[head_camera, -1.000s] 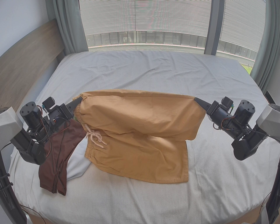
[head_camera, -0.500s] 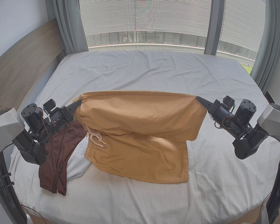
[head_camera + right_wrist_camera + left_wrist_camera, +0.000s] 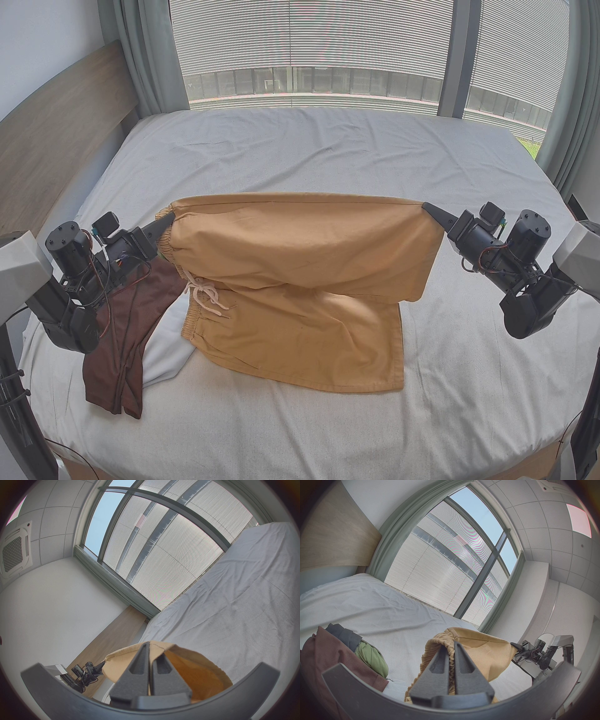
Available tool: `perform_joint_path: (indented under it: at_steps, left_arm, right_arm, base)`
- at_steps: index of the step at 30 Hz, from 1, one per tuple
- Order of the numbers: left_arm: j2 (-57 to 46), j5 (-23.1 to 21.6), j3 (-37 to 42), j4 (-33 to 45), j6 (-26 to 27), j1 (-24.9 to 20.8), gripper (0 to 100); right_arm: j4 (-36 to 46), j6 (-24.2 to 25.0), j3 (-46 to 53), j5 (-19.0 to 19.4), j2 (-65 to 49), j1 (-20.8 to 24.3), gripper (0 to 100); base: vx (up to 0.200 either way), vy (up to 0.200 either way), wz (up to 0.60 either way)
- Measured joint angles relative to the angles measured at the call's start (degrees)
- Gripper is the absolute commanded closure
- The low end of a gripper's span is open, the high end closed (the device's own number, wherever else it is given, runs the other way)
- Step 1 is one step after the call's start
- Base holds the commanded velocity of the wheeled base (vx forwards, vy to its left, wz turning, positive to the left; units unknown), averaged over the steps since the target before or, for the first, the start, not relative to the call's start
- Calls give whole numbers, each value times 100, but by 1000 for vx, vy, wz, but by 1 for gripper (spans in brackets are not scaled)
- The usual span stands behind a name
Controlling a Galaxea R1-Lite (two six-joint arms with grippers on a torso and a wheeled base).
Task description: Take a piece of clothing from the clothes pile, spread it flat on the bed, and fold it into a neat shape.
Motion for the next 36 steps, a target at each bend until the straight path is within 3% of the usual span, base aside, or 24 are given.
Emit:
perform_joint_path:
  at_steps: [15,36]
  left_arm:
    - [190,428,-352,4,-34,-32,100]
    - [1475,1150,-2133,17,-66,-267,100]
  right_arm:
    - [1569,-345,-1379,-11,250,13,100]
    - [2138,-362,-3167,-18,1463,-160,100]
  base:
    - [0,0,0]
    - [0,0,0]
